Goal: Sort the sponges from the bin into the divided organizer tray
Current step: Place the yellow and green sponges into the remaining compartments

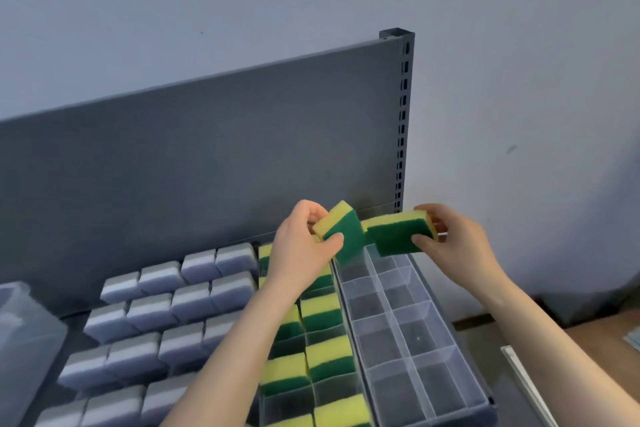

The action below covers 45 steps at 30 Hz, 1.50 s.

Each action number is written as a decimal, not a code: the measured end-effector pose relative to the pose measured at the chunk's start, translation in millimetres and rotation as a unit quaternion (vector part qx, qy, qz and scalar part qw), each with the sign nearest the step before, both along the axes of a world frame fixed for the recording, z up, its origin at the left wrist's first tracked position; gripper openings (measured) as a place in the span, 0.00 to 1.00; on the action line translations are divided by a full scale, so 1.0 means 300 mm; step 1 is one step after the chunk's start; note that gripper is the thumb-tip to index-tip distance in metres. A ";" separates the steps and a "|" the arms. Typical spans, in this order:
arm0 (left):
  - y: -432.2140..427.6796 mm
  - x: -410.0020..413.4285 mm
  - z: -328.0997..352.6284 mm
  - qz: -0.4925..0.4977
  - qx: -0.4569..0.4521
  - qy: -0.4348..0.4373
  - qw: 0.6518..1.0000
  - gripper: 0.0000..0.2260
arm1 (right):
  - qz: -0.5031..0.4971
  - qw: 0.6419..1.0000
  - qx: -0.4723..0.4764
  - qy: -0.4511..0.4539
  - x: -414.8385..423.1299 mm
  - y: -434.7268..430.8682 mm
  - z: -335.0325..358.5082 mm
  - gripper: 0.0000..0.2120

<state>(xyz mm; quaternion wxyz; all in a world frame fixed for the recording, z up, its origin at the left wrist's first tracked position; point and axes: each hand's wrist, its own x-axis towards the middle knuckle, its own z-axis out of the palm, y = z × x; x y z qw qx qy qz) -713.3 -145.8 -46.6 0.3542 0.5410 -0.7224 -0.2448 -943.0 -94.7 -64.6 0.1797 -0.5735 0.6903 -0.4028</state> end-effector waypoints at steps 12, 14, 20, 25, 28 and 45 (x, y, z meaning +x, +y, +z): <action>-0.008 -0.074 -0.104 -0.088 -0.011 -0.170 0.981 0.17 | 0.063 0.996 0.042 0.052 -0.065 -0.069 -0.073 0.17; -0.010 -0.077 -0.107 -0.103 -0.006 -0.193 0.976 0.18 | 0.077 0.992 0.040 0.086 -0.074 -0.080 -0.065 0.18; -0.037 -0.070 -0.071 -0.132 -0.021 -0.293 0.947 0.21 | 0.149 0.967 0.077 0.190 -0.057 -0.119 -0.026 0.19; -0.056 -0.068 -0.056 -0.161 0.009 -0.339 0.927 0.20 | 0.193 0.944 0.105 0.247 -0.041 -0.148 0.007 0.19; -0.075 -0.092 -0.049 -0.170 0.024 -0.354 0.919 0.22 | 0.204 0.934 0.109 0.272 -0.024 -0.176 0.030 0.20; -0.073 -0.172 -0.138 -0.142 0.051 -0.396 0.906 0.14 | 0.216 0.910 0.156 0.318 0.043 -0.188 -0.117 0.19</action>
